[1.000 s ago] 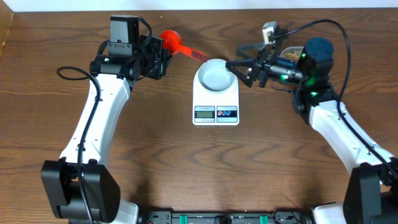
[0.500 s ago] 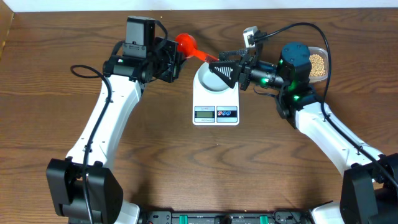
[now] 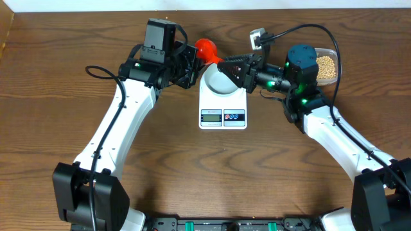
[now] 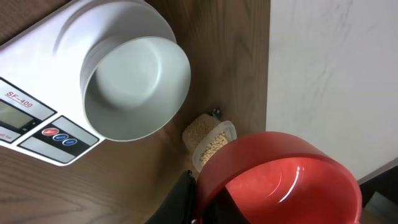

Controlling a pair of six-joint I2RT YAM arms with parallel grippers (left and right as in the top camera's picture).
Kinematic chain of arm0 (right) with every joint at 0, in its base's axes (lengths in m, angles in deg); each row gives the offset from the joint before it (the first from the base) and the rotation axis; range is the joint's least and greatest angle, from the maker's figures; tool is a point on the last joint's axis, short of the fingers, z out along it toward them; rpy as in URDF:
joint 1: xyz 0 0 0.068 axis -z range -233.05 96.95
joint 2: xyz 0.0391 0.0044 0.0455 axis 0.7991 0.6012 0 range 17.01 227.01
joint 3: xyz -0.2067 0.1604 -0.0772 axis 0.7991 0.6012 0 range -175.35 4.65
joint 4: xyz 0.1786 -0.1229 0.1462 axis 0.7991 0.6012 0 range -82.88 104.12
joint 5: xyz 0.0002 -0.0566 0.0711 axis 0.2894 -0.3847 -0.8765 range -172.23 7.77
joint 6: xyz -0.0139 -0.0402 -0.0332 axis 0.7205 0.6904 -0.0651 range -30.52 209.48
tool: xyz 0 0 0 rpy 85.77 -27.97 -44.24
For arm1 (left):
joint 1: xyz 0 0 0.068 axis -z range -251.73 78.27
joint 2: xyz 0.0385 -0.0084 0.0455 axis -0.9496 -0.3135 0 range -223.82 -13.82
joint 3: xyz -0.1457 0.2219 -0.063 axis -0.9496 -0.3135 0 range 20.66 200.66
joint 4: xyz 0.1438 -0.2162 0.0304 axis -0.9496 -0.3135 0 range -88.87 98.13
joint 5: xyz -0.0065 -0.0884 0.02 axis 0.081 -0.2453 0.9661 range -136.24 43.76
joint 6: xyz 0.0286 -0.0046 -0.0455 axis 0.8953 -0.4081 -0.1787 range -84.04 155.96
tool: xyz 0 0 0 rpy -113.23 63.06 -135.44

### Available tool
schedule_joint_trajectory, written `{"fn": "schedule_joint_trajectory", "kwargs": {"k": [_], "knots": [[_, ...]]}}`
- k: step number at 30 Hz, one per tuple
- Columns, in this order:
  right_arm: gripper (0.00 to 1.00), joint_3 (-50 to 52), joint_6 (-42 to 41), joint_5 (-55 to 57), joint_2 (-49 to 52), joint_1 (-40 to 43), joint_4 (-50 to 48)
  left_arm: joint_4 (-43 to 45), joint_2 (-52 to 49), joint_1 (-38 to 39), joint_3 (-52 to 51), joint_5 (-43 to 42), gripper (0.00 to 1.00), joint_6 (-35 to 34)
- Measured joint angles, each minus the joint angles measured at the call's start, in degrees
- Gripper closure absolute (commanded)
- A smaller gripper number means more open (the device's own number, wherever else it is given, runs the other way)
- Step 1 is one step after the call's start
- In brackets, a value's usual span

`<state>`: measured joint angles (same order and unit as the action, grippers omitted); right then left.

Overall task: Scoop item into bowl and weigh 50g on scale
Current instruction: 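Grasp the scoop handle with the right gripper, release with left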

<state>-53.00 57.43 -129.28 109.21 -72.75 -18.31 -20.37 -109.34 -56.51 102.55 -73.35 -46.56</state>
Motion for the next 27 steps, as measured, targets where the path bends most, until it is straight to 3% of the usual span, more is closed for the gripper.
{"fn": "schedule_joint_trajectory", "kwargs": {"k": [7, 20, 23, 27], "knots": [[0.85, 0.0, 0.0, 0.2, 0.0, 0.0, 1.2, -0.1, 0.0, 0.0, 0.0, 0.0, 0.92, 0.0], [0.85, 0.0, 0.0, 0.2, 0.0, 0.0, 1.2, -1.9, 0.0, 0.5, 0.0, 0.0, 0.93, 0.0], [0.99, 0.0, 0.0, 0.2, 0.0, 0.0, 1.3, -2.0, 0.0, 1.0, 0.0, 0.0, 0.93, 0.0], [0.99, 0.0, -0.1, 0.9, 0.0, 0.1, 2.5, -2.1, 0.0, 1.2, 0.0, 0.1, 0.92, 0.0]]}}
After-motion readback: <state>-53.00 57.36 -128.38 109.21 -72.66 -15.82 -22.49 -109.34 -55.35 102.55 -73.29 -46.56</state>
